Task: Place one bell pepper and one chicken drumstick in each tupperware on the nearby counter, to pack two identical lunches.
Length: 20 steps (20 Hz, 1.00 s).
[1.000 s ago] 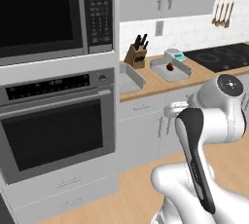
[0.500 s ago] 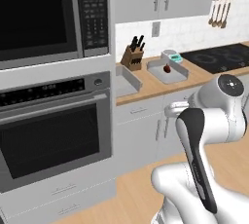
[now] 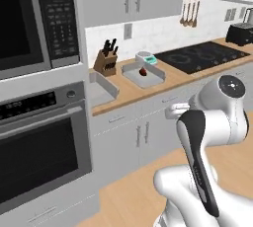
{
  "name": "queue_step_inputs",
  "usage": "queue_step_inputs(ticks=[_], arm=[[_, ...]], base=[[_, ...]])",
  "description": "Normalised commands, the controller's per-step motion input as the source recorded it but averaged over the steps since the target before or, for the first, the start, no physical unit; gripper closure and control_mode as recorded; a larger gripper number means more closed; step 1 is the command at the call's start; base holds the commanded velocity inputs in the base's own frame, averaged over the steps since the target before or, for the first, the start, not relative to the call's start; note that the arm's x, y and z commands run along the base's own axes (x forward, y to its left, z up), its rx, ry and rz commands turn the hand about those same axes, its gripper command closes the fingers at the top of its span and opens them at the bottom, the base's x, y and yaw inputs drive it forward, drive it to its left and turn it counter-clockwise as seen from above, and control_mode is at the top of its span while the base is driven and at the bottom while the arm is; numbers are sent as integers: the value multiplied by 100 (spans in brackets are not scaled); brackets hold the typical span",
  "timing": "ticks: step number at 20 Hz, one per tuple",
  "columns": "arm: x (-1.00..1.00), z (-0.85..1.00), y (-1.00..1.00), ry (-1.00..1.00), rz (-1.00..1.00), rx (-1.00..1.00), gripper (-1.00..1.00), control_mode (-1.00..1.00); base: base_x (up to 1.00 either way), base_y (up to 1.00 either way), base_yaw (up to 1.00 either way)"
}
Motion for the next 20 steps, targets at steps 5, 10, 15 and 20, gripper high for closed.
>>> queue_step_inputs(ticks=[5,10,15,20], arm=[[0,0,0,0,0,0,100,100],[0,0,0,0,0,0,100,100],[0,0,0,0,0,0,100,100],[0,0,0,0,0,0,100,100]], base=[[99,-45,-37],[100,-1,0],[93,0,41],[81,0,57]])
